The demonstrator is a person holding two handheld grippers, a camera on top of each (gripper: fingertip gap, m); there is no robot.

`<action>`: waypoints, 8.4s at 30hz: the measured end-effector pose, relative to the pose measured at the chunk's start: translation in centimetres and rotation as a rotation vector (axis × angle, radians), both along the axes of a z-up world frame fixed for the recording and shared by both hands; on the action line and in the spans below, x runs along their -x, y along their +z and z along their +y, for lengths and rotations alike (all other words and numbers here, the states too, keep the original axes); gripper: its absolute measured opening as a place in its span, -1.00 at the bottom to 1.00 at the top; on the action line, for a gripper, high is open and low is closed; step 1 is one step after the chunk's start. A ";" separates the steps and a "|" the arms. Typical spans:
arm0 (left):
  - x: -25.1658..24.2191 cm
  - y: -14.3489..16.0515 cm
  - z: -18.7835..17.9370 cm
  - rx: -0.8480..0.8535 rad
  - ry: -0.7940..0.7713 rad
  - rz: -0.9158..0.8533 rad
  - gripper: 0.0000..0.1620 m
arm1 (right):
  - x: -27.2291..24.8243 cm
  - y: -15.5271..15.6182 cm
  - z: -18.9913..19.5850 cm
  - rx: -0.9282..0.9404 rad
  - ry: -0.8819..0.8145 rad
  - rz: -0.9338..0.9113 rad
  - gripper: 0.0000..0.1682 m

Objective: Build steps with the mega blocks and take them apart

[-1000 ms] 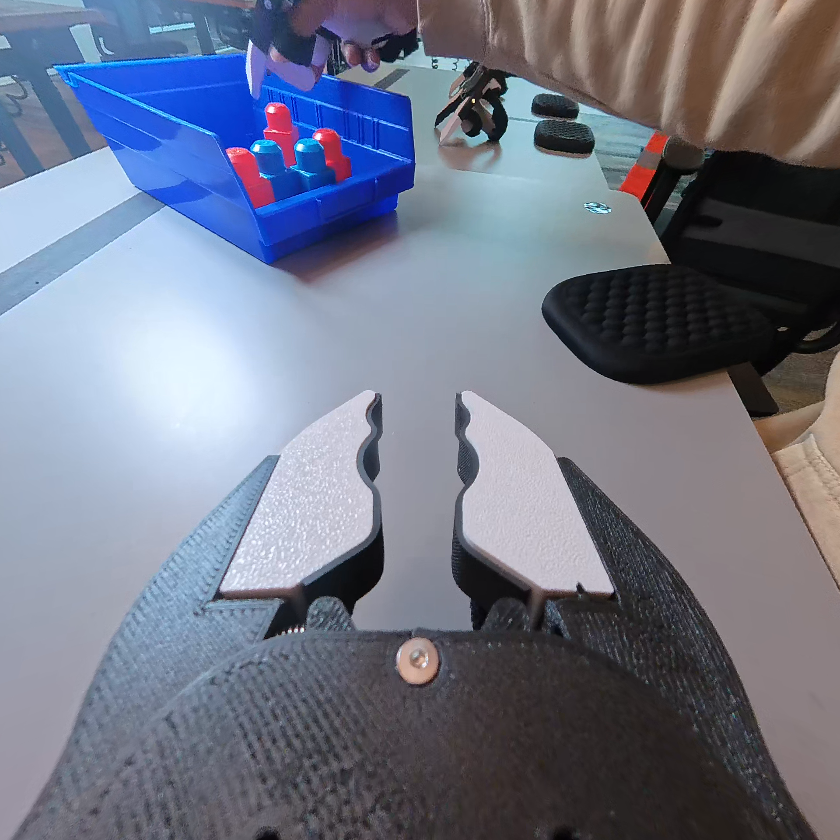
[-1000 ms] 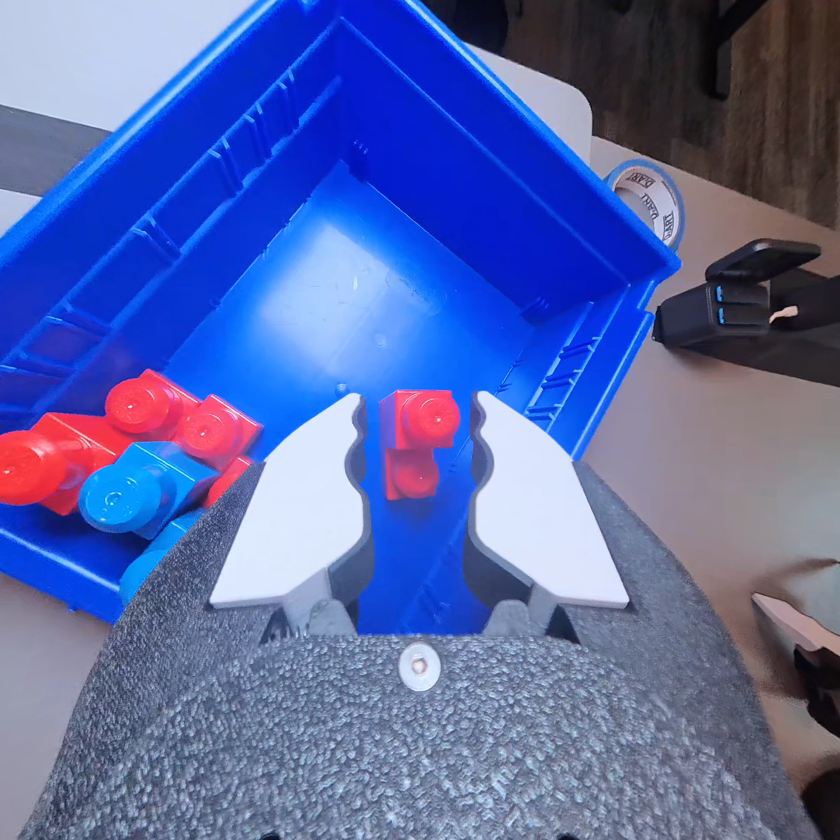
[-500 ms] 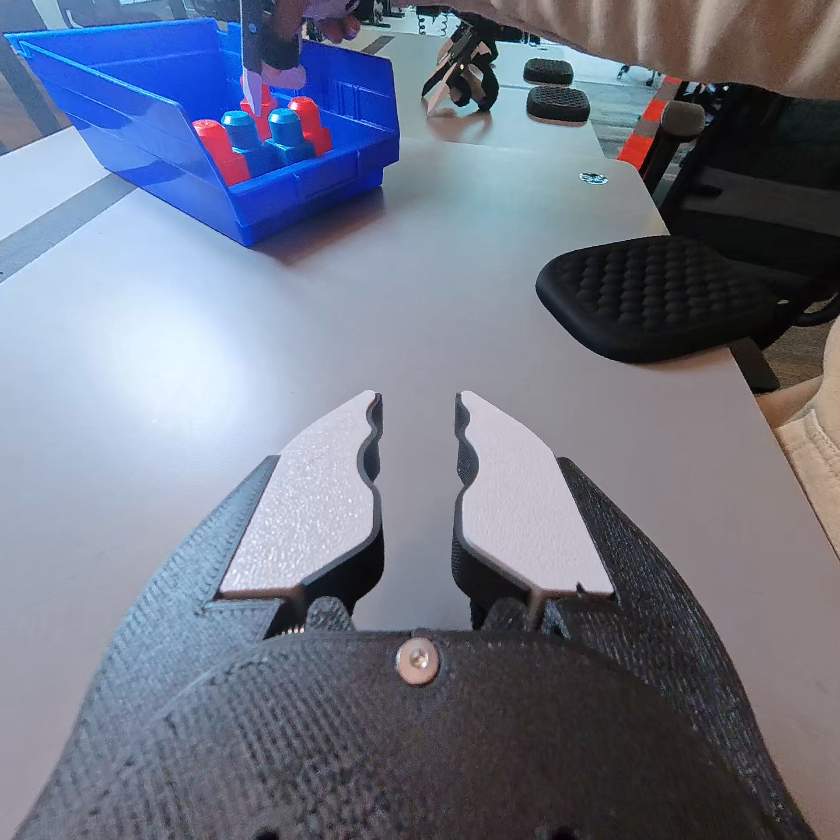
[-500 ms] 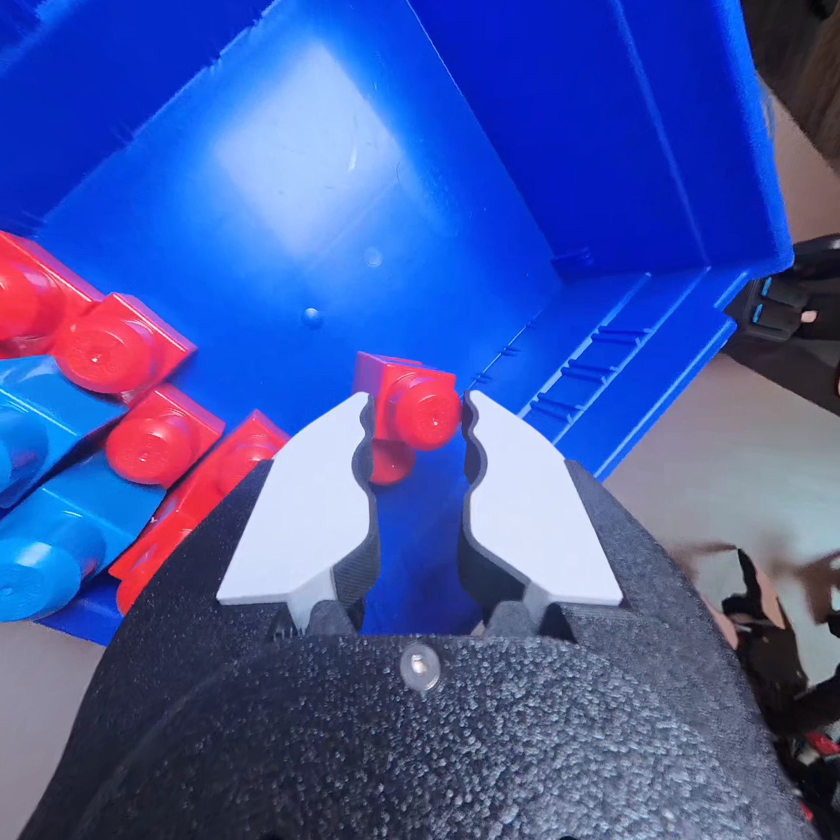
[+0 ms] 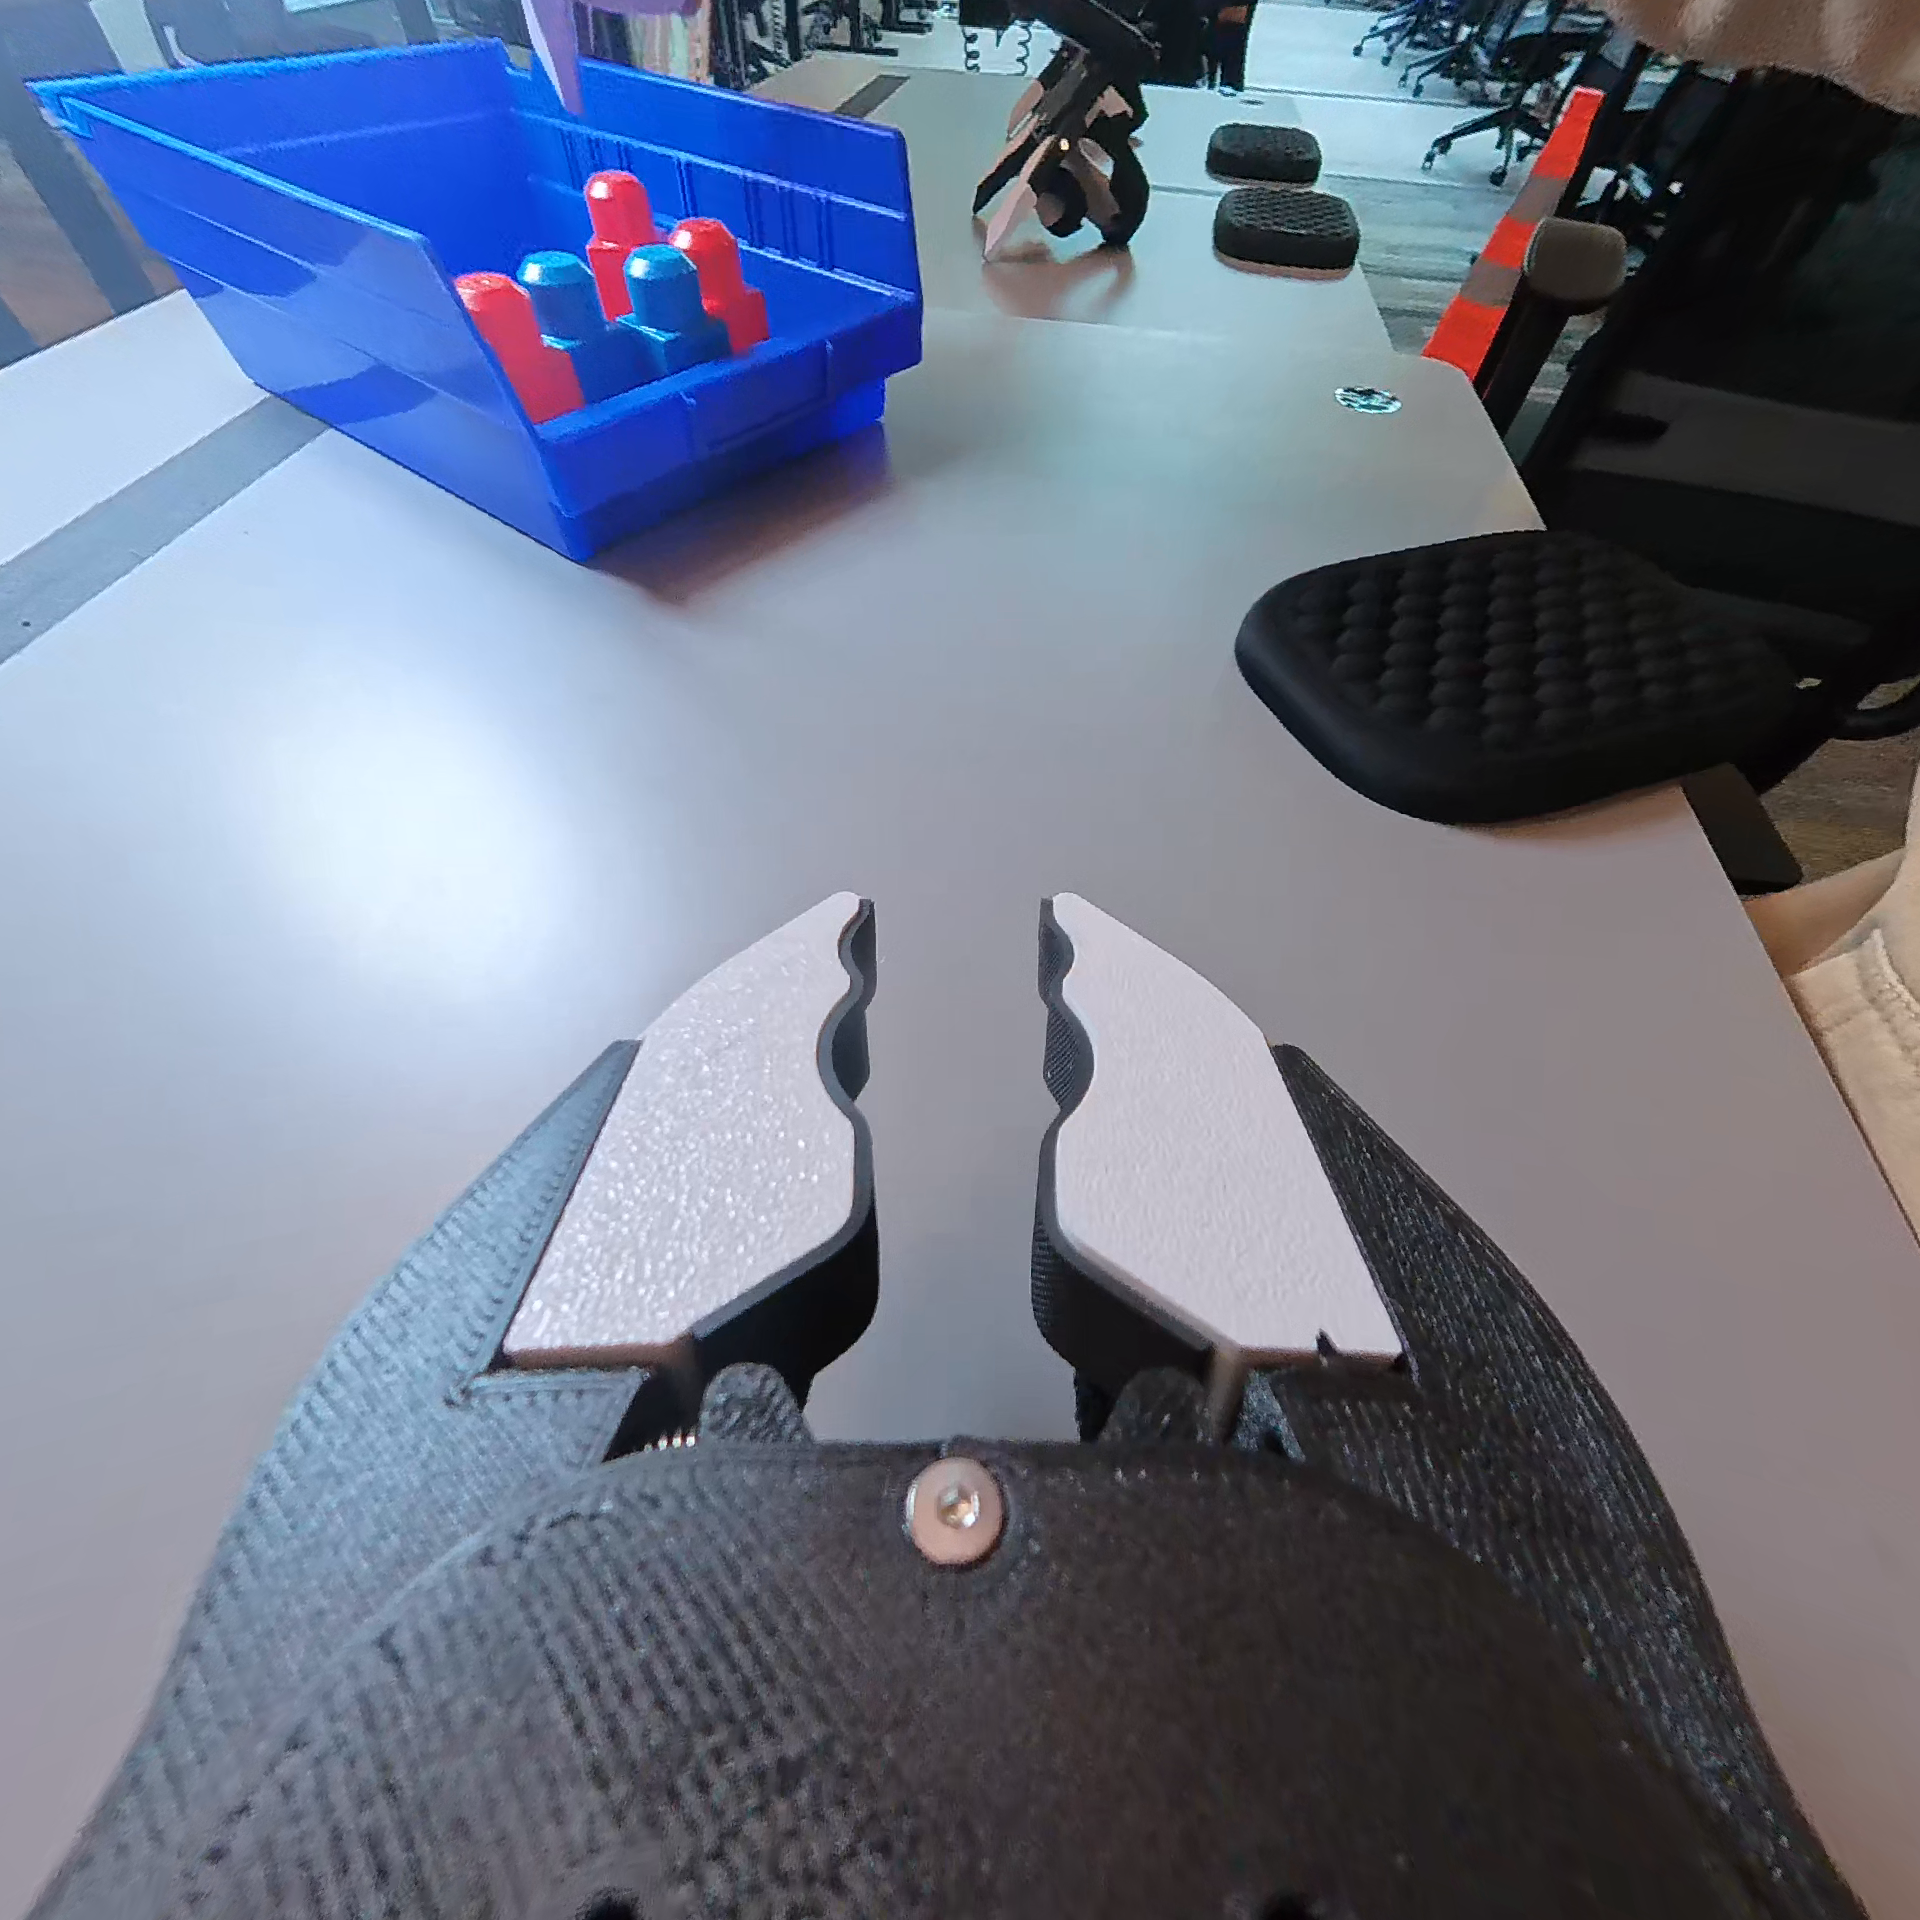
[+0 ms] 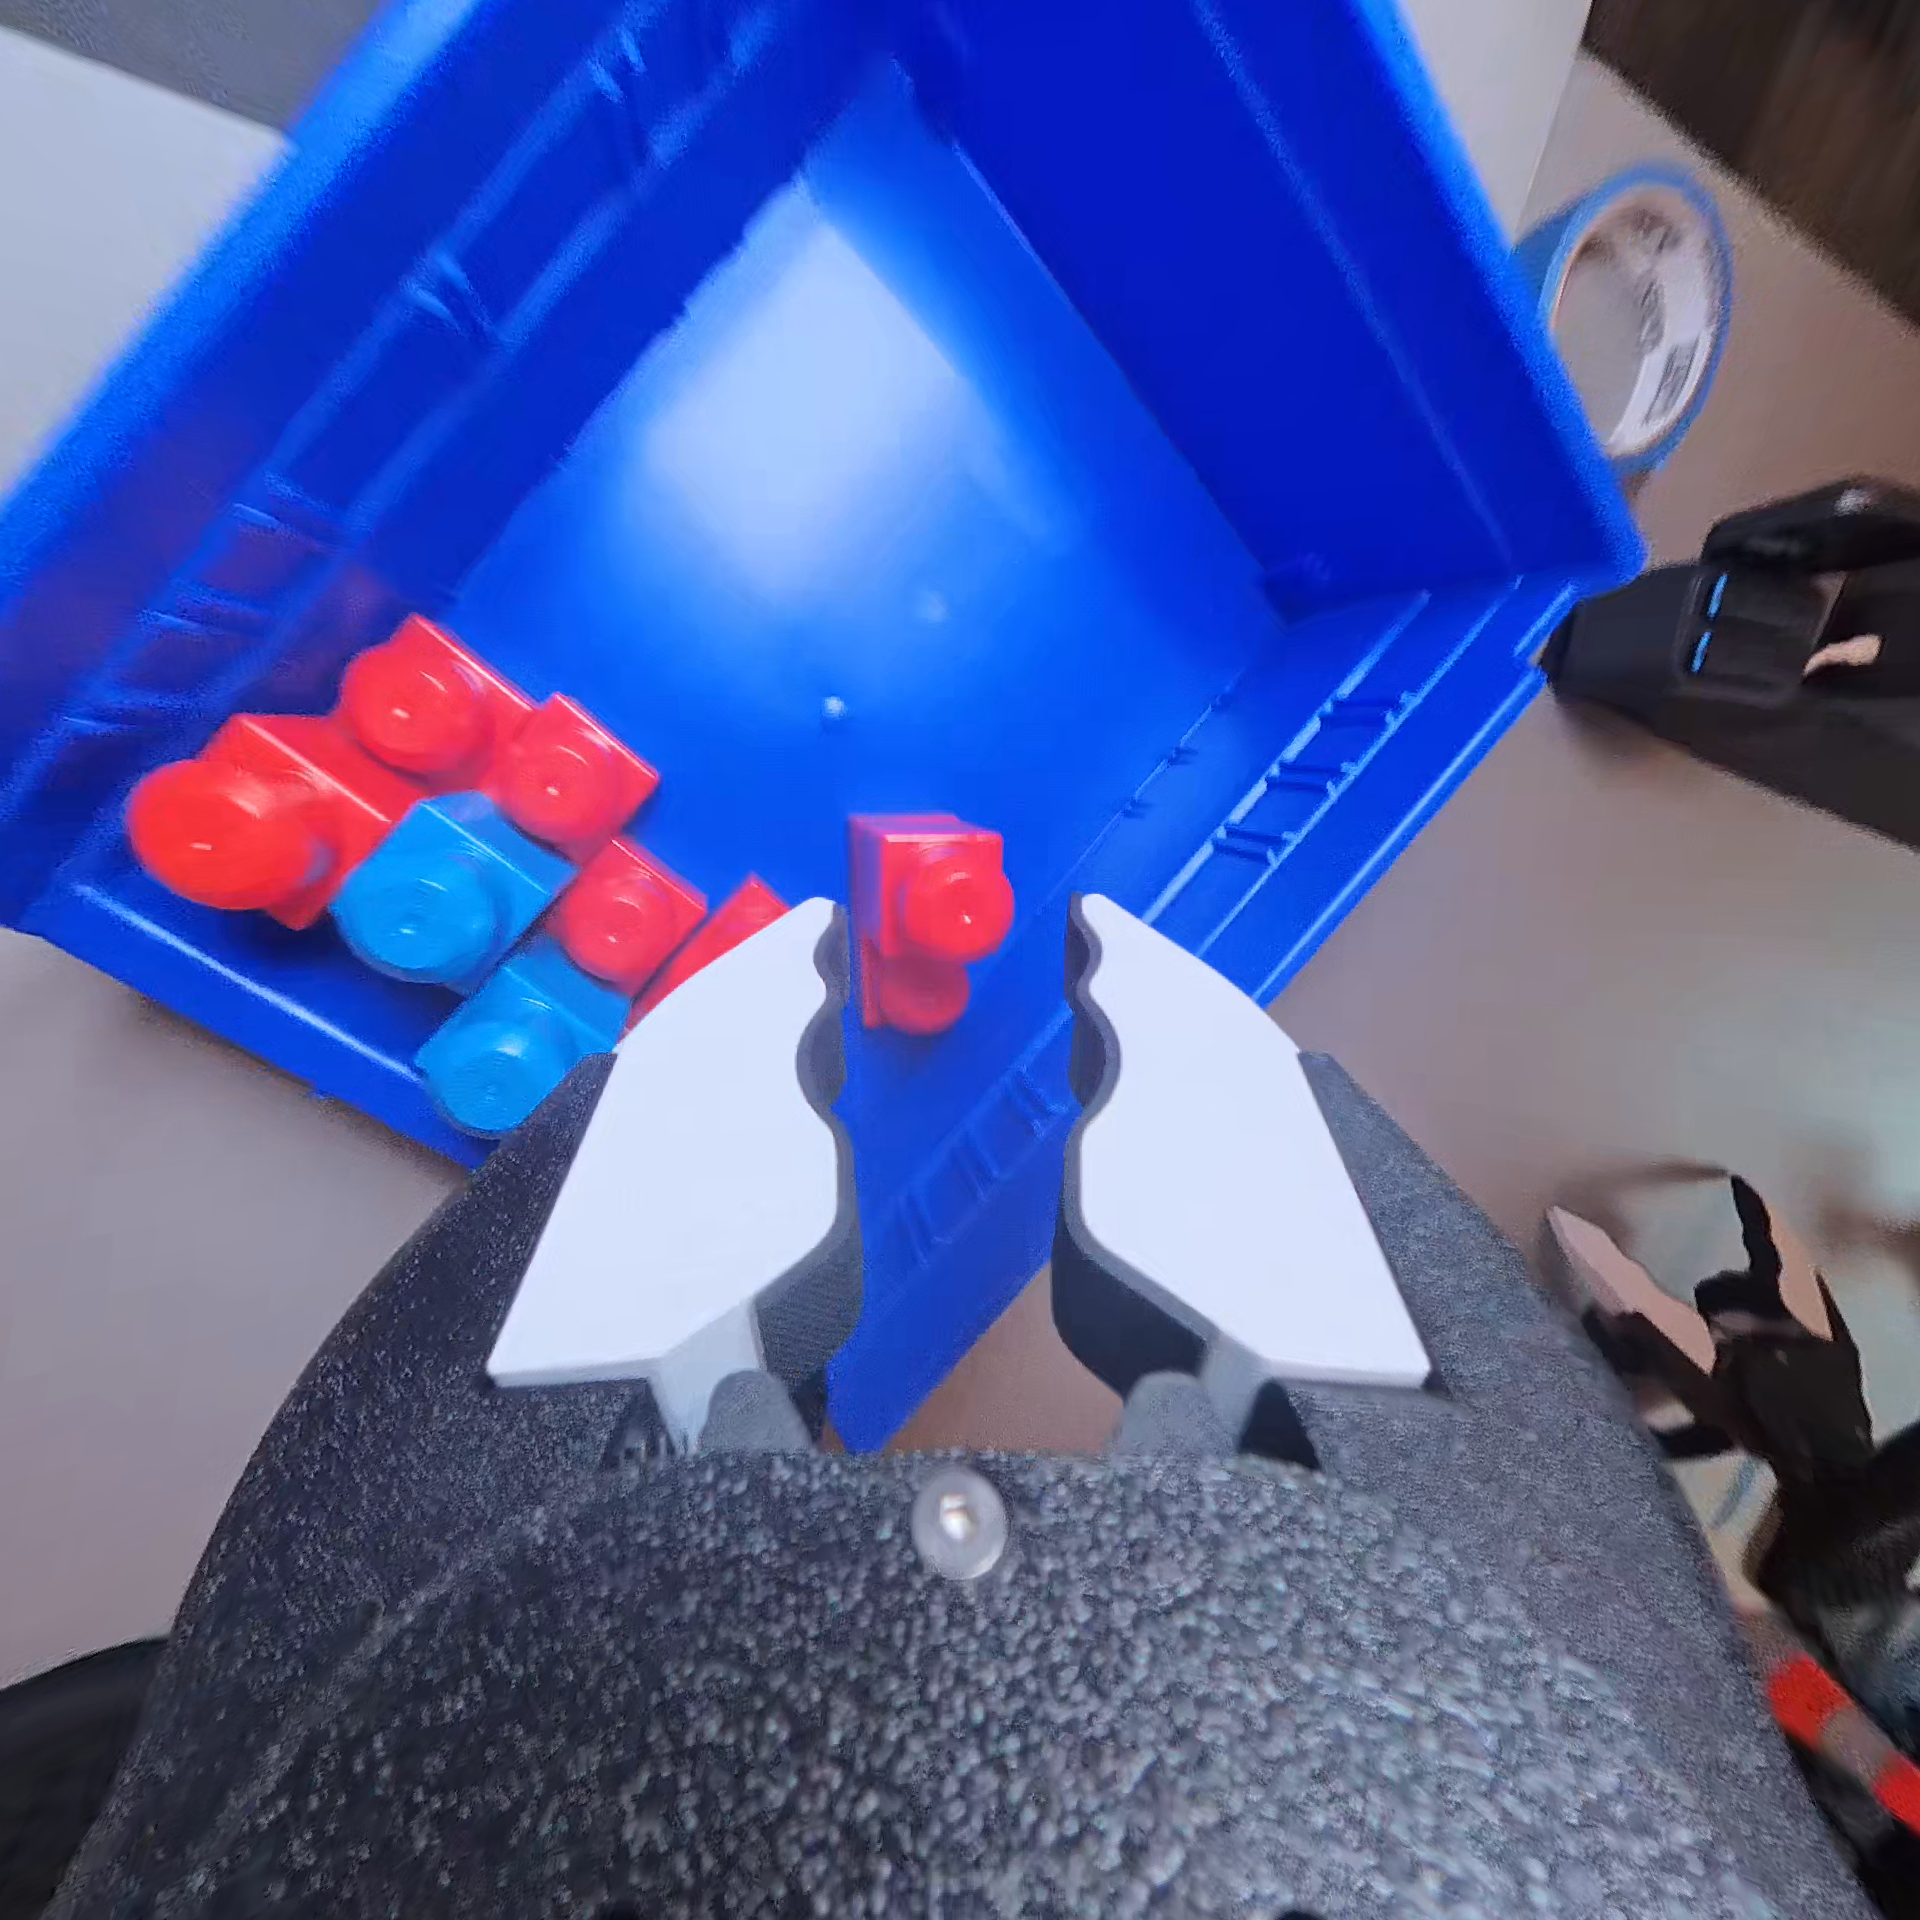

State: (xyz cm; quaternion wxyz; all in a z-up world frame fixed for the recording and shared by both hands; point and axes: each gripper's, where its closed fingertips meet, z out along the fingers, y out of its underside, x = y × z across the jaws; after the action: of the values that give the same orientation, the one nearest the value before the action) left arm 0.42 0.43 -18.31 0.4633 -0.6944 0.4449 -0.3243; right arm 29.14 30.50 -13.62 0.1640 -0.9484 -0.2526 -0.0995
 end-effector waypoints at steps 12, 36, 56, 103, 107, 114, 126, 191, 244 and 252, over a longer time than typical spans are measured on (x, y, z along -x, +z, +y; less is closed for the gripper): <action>16.2 13.6 8.7 -0.248 0.534 -0.172 -0.67 | 21.2 9.8 -11.0 -0.569 0.511 0.853 -0.46; 48.9 -0.4 22.6 0.270 1.416 0.234 -0.73 | 28.1 0.7 -19.9 -0.593 0.687 1.052 -0.77; 3.7 19.7 -5.0 -0.766 0.002 -0.245 -0.75 | 29.3 8.7 -32.5 0.225 0.928 2.001 -0.23; 35.3 1.0 13.2 0.469 0.962 0.197 -0.35 | 28.6 -3.5 -25.2 -0.380 1.103 0.704 -0.58; 35.2 -2.9 14.3 0.668 0.980 0.180 -0.33 | 28.5 -3.3 -24.8 -0.417 1.088 0.701 -0.62; 35.2 -3.7 14.5 0.769 0.947 0.269 -0.45 | 28.1 -3.9 -24.6 -0.404 1.075 0.687 -0.66; 36.5 -3.4 12.6 0.661 0.859 0.501 -0.19 | 28.3 -3.3 -24.5 -0.427 1.062 0.722 -0.69; 0.3 -6.1 -0.2 0.024 -0.109 0.474 -0.56 | 27.4 -6.8 -29.7 0.031 1.255 0.427 -0.59; 2.2 -0.7 1.2 0.075 -0.024 0.087 -0.54 | 25.8 -5.7 -22.2 -0.270 0.948 0.643 -0.15; 0.0 0.5 -1.4 0.035 -0.151 0.106 -0.54 | 28.4 -5.4 -31.3 -0.065 1.308 0.763 -0.58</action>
State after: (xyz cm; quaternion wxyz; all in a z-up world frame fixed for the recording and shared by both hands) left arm 0.45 -0.97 -17.79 0.4012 -0.6831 0.5142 -0.3287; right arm 0.75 -0.78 -19.01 0.2935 -0.5687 -0.6863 0.3455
